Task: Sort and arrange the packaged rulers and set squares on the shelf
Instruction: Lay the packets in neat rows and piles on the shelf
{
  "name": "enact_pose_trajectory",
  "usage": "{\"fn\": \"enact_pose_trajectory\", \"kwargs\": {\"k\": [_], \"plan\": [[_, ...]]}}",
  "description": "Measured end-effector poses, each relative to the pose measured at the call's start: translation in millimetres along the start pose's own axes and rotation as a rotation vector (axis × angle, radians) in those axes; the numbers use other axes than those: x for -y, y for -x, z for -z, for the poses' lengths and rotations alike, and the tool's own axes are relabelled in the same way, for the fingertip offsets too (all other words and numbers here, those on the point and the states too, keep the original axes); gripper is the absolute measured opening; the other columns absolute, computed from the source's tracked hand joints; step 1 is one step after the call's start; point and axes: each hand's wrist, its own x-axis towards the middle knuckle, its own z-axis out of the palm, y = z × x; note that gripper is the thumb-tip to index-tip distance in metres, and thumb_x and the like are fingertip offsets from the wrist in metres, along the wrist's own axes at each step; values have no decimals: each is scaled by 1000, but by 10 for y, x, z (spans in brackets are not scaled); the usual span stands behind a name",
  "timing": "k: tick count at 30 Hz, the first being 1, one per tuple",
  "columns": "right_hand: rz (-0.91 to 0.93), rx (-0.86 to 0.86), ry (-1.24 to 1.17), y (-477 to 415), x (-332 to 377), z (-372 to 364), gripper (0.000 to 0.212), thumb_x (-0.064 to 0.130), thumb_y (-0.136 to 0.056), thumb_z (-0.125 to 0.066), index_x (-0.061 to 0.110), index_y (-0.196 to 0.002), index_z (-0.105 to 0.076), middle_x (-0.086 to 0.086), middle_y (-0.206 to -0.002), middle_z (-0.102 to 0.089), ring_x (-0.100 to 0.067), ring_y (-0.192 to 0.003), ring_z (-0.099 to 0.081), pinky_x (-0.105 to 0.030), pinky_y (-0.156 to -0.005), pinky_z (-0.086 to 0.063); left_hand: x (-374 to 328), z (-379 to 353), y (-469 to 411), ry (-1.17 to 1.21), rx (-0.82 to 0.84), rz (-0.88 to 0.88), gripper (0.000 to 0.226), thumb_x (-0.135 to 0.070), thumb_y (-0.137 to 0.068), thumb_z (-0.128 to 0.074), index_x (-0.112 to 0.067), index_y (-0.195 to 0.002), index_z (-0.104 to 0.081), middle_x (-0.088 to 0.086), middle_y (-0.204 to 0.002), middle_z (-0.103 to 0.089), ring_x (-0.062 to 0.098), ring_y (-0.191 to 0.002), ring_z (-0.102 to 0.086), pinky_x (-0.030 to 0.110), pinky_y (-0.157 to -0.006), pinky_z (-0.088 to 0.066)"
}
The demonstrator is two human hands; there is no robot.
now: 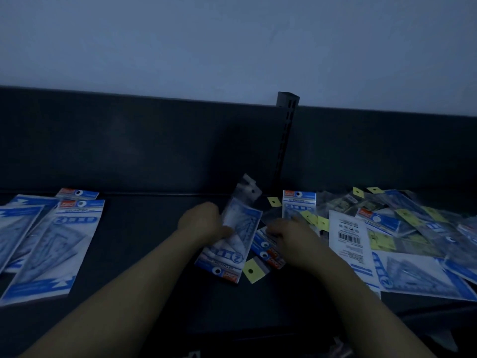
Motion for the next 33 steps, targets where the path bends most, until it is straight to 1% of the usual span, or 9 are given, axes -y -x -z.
{"fn": "enact_pose_trajectory", "kwargs": {"k": [4,9,12,16,18,20,26,29,33], "plan": [[2,-25,-51,14,-1,-9,21,6,-85,-46,3,-86,-67,-9,-94,-63,-27,-89,-57,-33,-80,-44,100,126,26,132,24,31,19,-27,-82,-68,-12,-78,-56,3,-83,-61,15,-72,-57,24,-52,-40],[-125,-159,-3,69,-79,25,21,24,-93,-47,8,-84,-56,-9,-106,-58,-26,-94,-55,-28,-76,-37,205,205,42,343,9,44,24,-15,-89,-60,0,-107,-59,10,-98,-63,18,-81,-57,24,-63,-44],[-173,-148,49,121,-125,34,18,29,-95,-41,18,-86,-53,-2,-109,-60,-22,-93,-58,-35,-90,-39,199,221,59,483,-65,13,16,-11,-89,-54,-4,-104,-56,12,-102,-65,17,-78,-60,23,-59,-46],[-251,-119,254,183,-243,123,18,27,-97,-38,25,-101,-56,5,-112,-62,-14,-104,-57,-43,-112,-18,2,192,57,631,10,-20,7,-10,-87,-59,-5,-91,-61,13,-94,-68,24,-83,-66,33,-73,-55],[-291,-36,339,189,-328,135,26,26,-97,-38,20,-114,-57,1,-120,-59,-17,-114,-53,-45,-114,-14,-127,136,2,609,28,-33,7,-12,-86,-59,-7,-90,-61,13,-96,-67,26,-89,-64,33,-74,-51],[-321,1,347,193,-383,153,31,26,-97,-38,17,-121,-56,-3,-127,-56,-20,-121,-49,-46,-114,-15,-272,46,-97,572,36,-41,21,-17,-89,-57,-3,-104,-60,14,-104,-64,27,-94,-61,30,-74,-46],[-295,21,256,207,-434,173,25,21,-98,-37,14,-111,-57,-5,-119,-57,-25,-114,-52,-45,-112,-20,-758,-182,-329,348,44,-86,32,-17,-96,-49,4,-121,-54,19,-123,-59,29,-104,-57,31,-81,-42],[-320,-17,128,243,-470,181,25,24,-99,-32,17,-105,-55,-2,-118,-56,-22,-113,-51,-44,-114,-17,-905,-266,-415,184,128,-112,43,-25,-90,-60,5,-121,-56,21,-121,-61,30,-108,-60,33,-86,-48],[-312,-10,63,267,-488,170,29,27,-101,-29,19,-114,-54,1,-129,-51,-19,-121,-47,-42,-115,-15,-994,-315,-496,60,204,-123,50,-24,-83,-71,1,-123,-54,17,-123,-59,26,-111,-58,32,-88,-48]]}}
